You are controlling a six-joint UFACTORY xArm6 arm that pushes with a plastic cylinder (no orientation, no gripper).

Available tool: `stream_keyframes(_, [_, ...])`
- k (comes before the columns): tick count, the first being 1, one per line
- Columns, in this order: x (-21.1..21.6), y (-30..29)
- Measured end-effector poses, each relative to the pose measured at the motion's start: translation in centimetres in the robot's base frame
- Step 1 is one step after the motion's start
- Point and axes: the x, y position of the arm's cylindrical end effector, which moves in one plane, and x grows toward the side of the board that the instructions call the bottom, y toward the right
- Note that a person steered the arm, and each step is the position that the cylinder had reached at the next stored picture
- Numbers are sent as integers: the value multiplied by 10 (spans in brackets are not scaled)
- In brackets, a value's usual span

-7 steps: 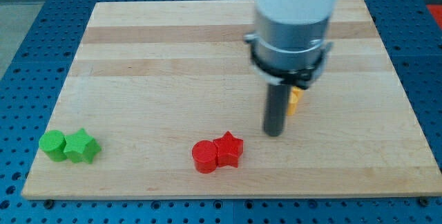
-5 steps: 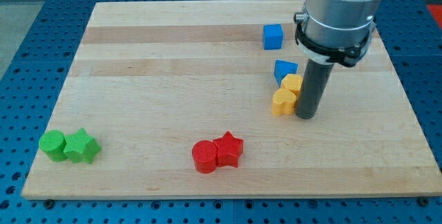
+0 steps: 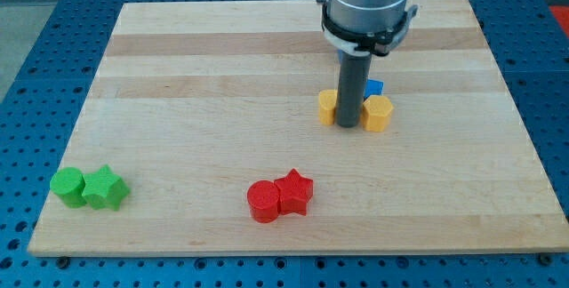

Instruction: Push the yellow heart at the top left corner of the board

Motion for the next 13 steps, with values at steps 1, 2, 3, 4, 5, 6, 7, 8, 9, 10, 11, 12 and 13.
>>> stream_keyframes(1, [-26, -21])
stream_keyframes(2, [-44, -59])
stream_keyframes(3, [-52, -90])
stream_keyframes(4, [-55, -114])
stream_keyframes(5, [-57, -141])
stream_keyframes(6, [-61, -160])
stream_keyframes(7, [-66, -176])
stream_keyframes(8, [-71, -194])
stream_keyframes(9, [-80, -199])
stream_keyframes(10, [-94, -199])
stream_keyframes(11, [-110, -210])
stream_keyframes(12, [-127, -226])
stream_keyframes(13, [-147, -240])
